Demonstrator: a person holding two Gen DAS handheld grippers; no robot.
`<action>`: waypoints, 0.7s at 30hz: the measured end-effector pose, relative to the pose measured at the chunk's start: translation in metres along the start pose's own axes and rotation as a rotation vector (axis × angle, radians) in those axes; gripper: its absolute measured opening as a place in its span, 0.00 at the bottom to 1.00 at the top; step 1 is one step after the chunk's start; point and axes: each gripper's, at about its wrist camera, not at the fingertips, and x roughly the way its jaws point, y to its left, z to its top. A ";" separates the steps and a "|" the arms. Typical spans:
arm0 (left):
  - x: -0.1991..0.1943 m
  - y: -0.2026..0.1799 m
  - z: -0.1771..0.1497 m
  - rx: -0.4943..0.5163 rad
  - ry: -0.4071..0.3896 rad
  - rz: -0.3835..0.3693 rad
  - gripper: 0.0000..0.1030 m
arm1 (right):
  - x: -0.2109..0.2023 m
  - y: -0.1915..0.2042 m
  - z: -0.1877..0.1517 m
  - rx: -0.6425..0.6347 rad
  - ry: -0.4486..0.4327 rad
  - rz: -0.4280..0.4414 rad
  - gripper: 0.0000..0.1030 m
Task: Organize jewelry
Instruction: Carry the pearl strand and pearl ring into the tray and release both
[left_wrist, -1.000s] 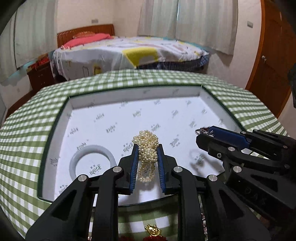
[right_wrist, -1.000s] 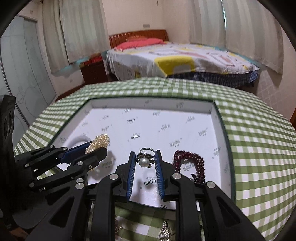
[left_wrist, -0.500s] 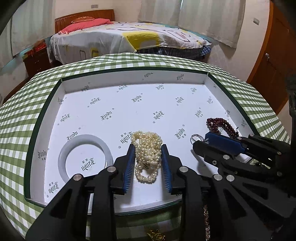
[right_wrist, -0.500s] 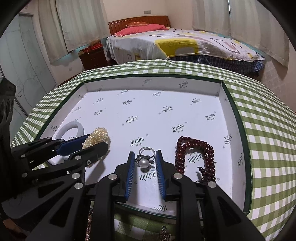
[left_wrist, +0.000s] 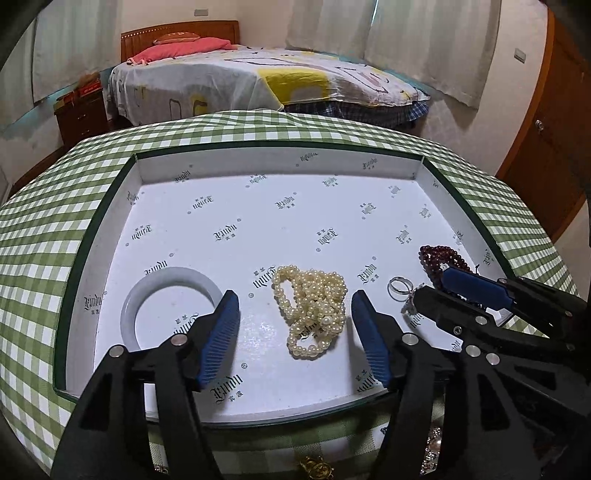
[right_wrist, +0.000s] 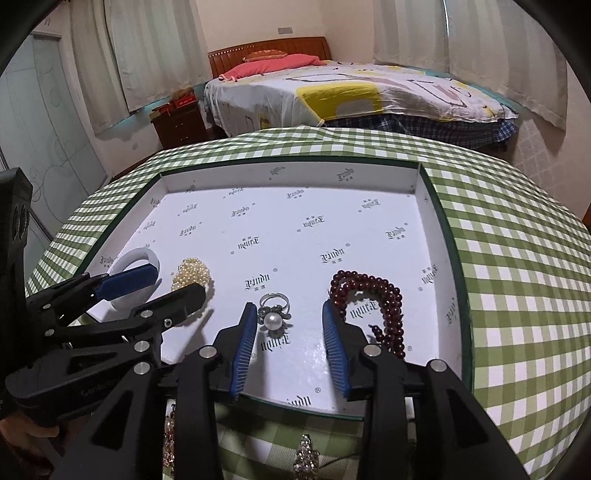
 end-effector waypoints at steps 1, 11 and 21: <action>-0.002 0.000 0.000 0.000 -0.005 -0.001 0.63 | -0.001 0.000 -0.001 -0.001 -0.003 -0.002 0.38; -0.031 0.001 0.003 -0.015 -0.074 0.006 0.72 | -0.027 -0.004 -0.004 0.028 -0.060 -0.027 0.40; -0.087 0.015 -0.013 -0.056 -0.187 0.041 0.72 | -0.060 0.000 -0.025 0.034 -0.105 -0.045 0.40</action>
